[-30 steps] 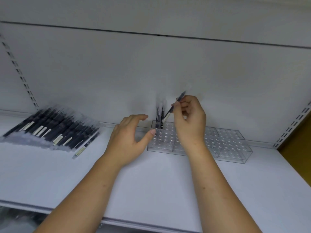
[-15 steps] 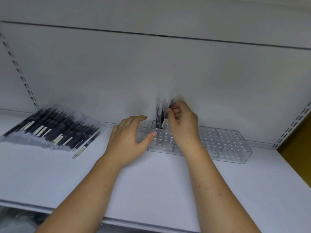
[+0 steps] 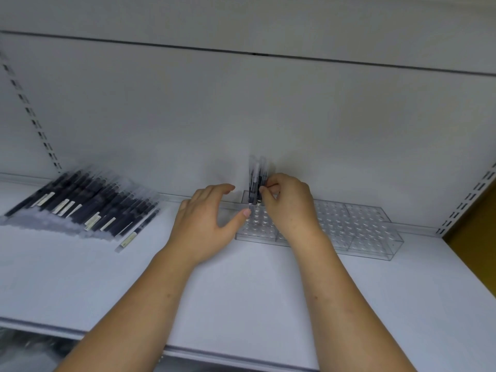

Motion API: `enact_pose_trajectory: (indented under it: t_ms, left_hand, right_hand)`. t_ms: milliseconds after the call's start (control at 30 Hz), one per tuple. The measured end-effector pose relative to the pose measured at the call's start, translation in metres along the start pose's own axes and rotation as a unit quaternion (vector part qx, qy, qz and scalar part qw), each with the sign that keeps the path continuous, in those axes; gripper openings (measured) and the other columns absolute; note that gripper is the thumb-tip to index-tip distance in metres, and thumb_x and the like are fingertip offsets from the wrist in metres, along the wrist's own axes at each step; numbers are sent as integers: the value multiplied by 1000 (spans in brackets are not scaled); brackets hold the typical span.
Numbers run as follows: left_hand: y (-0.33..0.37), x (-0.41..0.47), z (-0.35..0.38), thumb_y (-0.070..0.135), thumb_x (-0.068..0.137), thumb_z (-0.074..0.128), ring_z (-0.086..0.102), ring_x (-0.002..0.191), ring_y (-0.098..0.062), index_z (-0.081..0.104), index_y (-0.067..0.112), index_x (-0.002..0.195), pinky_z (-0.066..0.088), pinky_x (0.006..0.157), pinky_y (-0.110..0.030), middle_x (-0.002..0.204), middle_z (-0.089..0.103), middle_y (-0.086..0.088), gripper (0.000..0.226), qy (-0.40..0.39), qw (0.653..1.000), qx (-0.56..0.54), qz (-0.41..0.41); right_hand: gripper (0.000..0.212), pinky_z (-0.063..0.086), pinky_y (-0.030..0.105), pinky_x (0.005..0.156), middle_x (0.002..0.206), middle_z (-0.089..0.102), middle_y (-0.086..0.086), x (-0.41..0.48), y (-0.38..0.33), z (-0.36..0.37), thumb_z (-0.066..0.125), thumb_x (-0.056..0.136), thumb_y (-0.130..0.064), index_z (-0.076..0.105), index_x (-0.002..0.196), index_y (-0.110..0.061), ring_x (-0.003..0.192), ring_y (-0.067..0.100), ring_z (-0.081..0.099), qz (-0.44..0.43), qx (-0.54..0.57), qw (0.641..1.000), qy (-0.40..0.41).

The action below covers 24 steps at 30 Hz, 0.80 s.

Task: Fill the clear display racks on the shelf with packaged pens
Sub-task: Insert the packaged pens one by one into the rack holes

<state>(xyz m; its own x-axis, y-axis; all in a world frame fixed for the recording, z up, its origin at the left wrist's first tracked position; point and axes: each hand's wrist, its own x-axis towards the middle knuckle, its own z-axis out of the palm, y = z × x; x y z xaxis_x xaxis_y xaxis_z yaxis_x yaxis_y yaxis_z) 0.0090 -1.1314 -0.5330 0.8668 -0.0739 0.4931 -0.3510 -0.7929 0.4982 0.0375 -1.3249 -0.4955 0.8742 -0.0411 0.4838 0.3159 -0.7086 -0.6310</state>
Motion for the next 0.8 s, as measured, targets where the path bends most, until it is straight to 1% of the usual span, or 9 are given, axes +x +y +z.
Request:
enact_pose_trajectory:
  t_ms: [100, 200, 267, 333, 433, 533, 633, 700, 800]
  left_hand:
    - [0, 0, -1, 77, 90, 46, 48, 130, -4, 49, 40, 141, 39, 107, -38, 136, 55, 24, 63, -1, 1000, -7, -6]
    - [0, 0, -3, 77, 90, 44, 50, 127, -5, 50, 40, 140, 41, 106, -39, 133, 56, 24, 62, 1, 1000, -14, -15]
    - [-1, 1, -5, 75, 90, 43, 52, 124, -7, 51, 39, 138, 43, 104, -41, 130, 57, 23, 60, 8, 999, -21, -24]
    - [0, 1, -8, 72, 92, 43, 54, 121, -8, 53, 38, 137, 46, 102, -42, 129, 58, 22, 57, 16, 999, -20, -29]
    - [-1, 3, -16, 65, 95, 49, 57, 116, -11, 53, 37, 136, 49, 97, -43, 125, 60, 19, 49, 37, 999, -5, -35]
    - [-7, 5, -29, 53, 95, 62, 59, 113, -16, 55, 31, 135, 52, 91, -42, 123, 63, 12, 46, 43, 998, 25, -44]
    - [-23, 1, -46, 46, 91, 68, 58, 118, -22, 56, 25, 136, 52, 91, -42, 127, 62, 4, 51, 14, 995, 61, -80]
    - [-38, -5, -59, 46, 90, 71, 56, 122, -25, 55, 23, 138, 52, 93, -44, 131, 60, 0, 56, -13, 989, 89, -117]
    - [-59, -10, -80, 49, 87, 75, 54, 126, -28, 54, 20, 139, 52, 96, -45, 133, 57, -3, 62, -42, 977, 138, -158]
  right_hand:
    - [13, 49, 24, 74, 93, 75, -8, 0, 2, -1, 68, 93, -23, 73, 104, -18, 80, 10, 62, 11, 21, 1000, 15]
    - [18, 49, 26, 75, 97, 71, -7, -1, 2, -3, 67, 92, -23, 67, 110, -21, 83, 12, 61, 11, 60, 997, 51]
    - [17, 49, 26, 74, 95, 68, -7, -3, -3, -6, 66, 91, -21, 65, 108, -24, 81, 9, 59, 4, 89, 993, 78]
    - [11, 49, 23, 72, 91, 66, -7, -5, -8, -8, 67, 91, -20, 65, 101, -24, 81, 6, 59, -9, 123, 987, 102]
    - [5, 49, 22, 71, 85, 66, -9, -10, -19, -11, 69, 90, -19, 65, 93, -22, 79, 6, 61, -34, 145, 982, 113]
    - [4, 52, 29, 72, 82, 67, -7, -16, -36, -13, 69, 92, -20, 66, 90, -18, 77, 9, 62, -69, 148, 982, 95]
    - [6, 54, 37, 71, 78, 65, -7, -20, -56, -7, 69, 92, -22, 65, 89, -19, 72, 14, 61, -108, 149, 981, 62]
    - [5, 54, 38, 69, 77, 63, -8, -25, -70, 6, 69, 91, -23, 65, 89, -20, 71, 15, 61, -133, 141, 980, 36]
    - [4, 54, 37, 71, 79, 63, -11, -35, -89, 30, 68, 91, -24, 64, 90, -22, 74, 9, 60, -158, 122, 980, -15]
